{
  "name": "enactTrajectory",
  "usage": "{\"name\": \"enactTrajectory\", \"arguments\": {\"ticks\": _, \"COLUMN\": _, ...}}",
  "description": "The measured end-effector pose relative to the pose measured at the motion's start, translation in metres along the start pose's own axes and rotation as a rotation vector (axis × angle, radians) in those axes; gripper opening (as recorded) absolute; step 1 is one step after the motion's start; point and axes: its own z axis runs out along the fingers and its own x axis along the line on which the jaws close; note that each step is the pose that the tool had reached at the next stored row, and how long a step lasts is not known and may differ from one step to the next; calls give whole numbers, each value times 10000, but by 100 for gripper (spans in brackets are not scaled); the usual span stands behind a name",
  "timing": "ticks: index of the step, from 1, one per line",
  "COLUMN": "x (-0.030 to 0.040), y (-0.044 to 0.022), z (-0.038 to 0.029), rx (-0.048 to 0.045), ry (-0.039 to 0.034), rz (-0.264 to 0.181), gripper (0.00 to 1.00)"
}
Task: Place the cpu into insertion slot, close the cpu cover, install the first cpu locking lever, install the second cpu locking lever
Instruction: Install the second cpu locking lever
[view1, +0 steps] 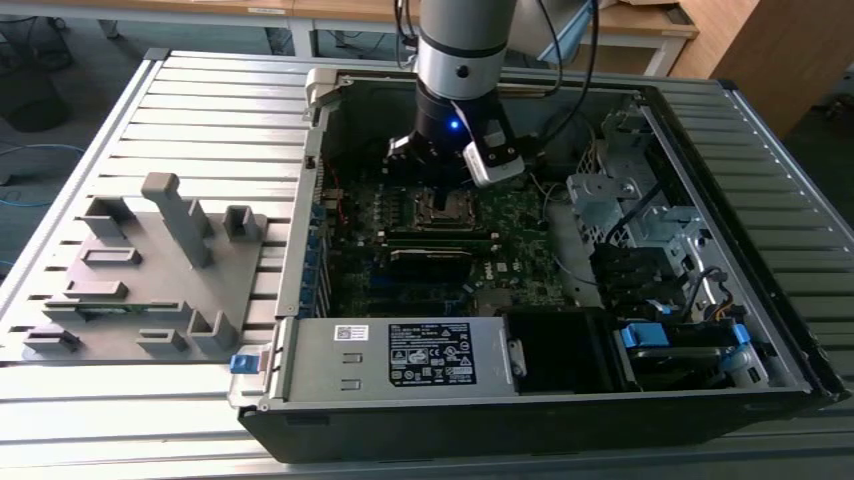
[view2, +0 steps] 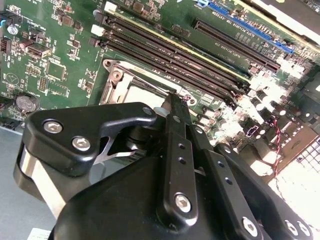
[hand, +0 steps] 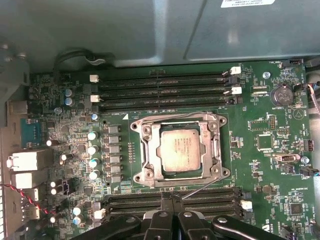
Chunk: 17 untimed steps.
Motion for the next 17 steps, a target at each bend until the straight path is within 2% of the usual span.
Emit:
{"name": "enactTrajectory", "arguments": {"ticks": 9, "x": 26, "y": -4, "z": 54, "rx": -2, "ry": -5, "rz": -45, "gripper": 10}}
{"name": "enactTrajectory", "arguments": {"ticks": 17, "x": 61, "y": -24, "z": 64, "rx": -2, "ry": -5, "rz": -56, "gripper": 10}}
